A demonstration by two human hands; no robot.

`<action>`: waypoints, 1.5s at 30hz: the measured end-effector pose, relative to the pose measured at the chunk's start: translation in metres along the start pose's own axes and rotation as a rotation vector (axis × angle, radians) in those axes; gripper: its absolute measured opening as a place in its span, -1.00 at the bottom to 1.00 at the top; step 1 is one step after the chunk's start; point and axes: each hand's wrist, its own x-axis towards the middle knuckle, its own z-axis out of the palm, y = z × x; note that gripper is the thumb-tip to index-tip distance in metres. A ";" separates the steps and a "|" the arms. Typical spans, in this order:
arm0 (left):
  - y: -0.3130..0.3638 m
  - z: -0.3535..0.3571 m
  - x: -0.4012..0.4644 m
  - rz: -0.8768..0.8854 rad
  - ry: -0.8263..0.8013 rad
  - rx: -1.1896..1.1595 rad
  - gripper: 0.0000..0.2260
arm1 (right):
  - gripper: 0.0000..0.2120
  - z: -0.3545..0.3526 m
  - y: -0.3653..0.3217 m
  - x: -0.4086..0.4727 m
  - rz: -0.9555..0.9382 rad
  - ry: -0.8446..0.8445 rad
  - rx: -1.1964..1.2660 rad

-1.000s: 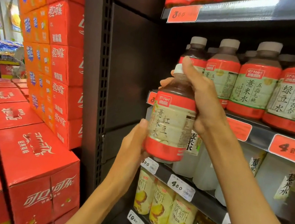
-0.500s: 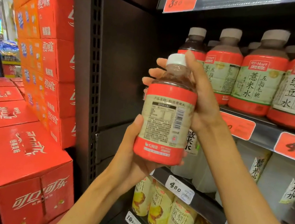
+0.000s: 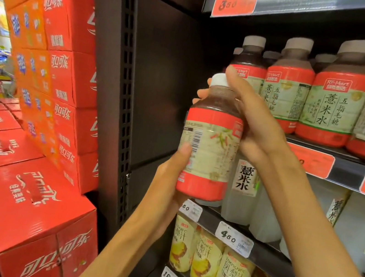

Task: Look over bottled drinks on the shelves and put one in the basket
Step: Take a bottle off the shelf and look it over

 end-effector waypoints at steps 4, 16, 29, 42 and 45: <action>0.001 -0.005 -0.003 -0.146 -0.143 -0.289 -0.37 | -0.62 -0.001 0.009 -0.002 0.103 -0.154 0.178; 0.010 -0.025 0.000 -0.107 -0.125 0.122 -0.50 | -0.72 0.007 0.012 -0.006 0.002 0.061 -0.093; 0.003 -0.028 -0.007 -0.227 -0.178 -0.315 -0.24 | -0.61 0.008 0.032 -0.004 0.154 -0.079 0.063; 0.000 -0.031 -0.006 -0.212 -0.103 -0.021 -0.45 | -0.69 0.003 0.036 -0.001 0.025 0.071 0.044; -0.001 -0.032 -0.005 -0.185 -0.102 0.061 -0.58 | -0.69 0.002 0.036 0.001 0.039 0.077 0.017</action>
